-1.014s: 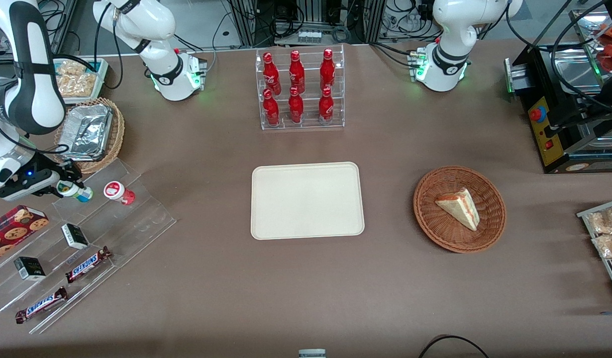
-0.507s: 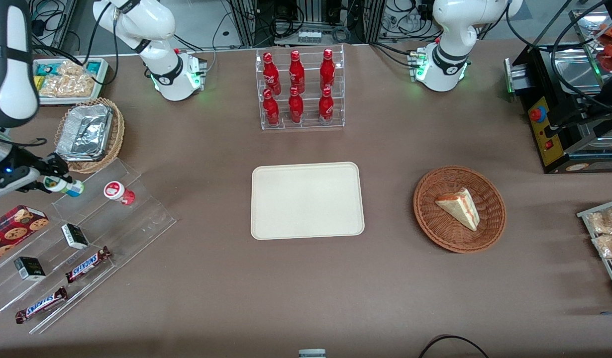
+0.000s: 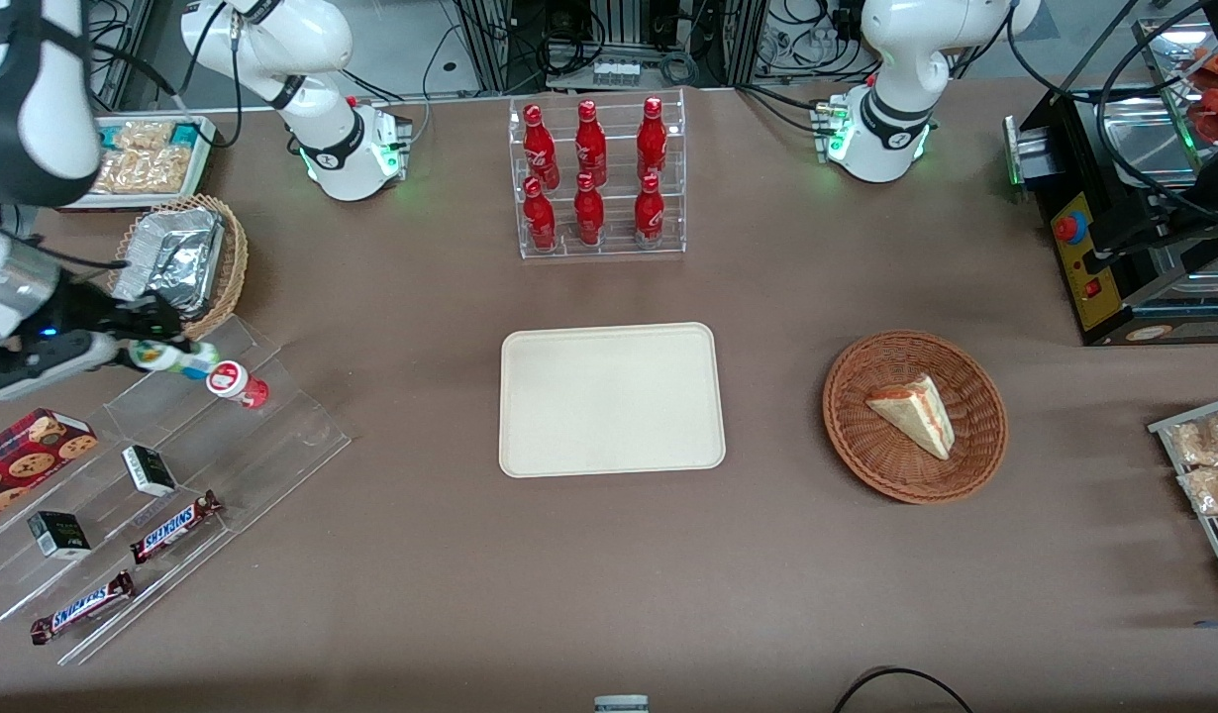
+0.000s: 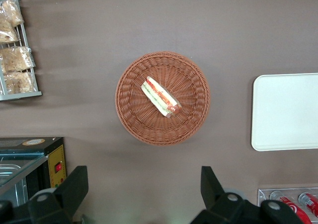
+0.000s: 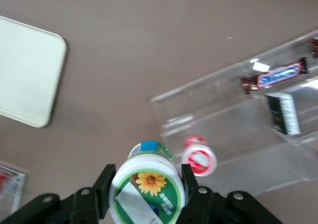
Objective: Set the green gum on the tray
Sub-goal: 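Lift the gum tub and carry it over the cream tray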
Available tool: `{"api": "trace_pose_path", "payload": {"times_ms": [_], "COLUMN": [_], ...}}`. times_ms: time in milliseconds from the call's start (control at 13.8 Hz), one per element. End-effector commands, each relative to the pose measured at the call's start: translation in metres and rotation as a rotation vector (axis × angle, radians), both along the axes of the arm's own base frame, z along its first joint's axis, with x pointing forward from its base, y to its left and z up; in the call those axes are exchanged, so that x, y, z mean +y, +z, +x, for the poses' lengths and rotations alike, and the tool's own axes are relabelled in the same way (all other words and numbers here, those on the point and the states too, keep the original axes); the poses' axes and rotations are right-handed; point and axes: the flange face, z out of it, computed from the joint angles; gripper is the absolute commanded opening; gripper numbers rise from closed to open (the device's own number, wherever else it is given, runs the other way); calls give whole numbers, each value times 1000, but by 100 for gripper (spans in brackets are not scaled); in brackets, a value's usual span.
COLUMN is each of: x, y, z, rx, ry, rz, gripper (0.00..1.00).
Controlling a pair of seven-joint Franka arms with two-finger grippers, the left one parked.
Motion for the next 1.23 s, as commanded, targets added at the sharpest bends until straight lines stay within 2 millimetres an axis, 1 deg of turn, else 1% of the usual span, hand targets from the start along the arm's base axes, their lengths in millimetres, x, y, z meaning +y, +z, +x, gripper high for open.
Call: {"api": "trace_pose_path", "payload": {"times_ms": [0,72,217,362,435,507,652,725,870,942,1014,1087,1159], "x": [64,95,152,214,252,283,334,359,397,414,427,434,447], "y": [13,16,14,-2,-14,-25,-46,-60,-95,-104,-113,-128,-139], "z": [2,0,-9,-11,-15,-16,-17,-22,-29,-36,-43,-46,-49], "rx": [20,23,32,23,21,26,17,7,-4,-21,-43,-45,-49], "ry": [-83,-122,-191,-241,-266,-296,-318,-317,-323,-310,-293,-300,-306], "rz": [10,4,-2,0,-2,-18,-41,-43,-36,-42,-71,-99,-101], "gripper": [0,0,0,0,0,0,0,0,0,0,0,0,0]}}
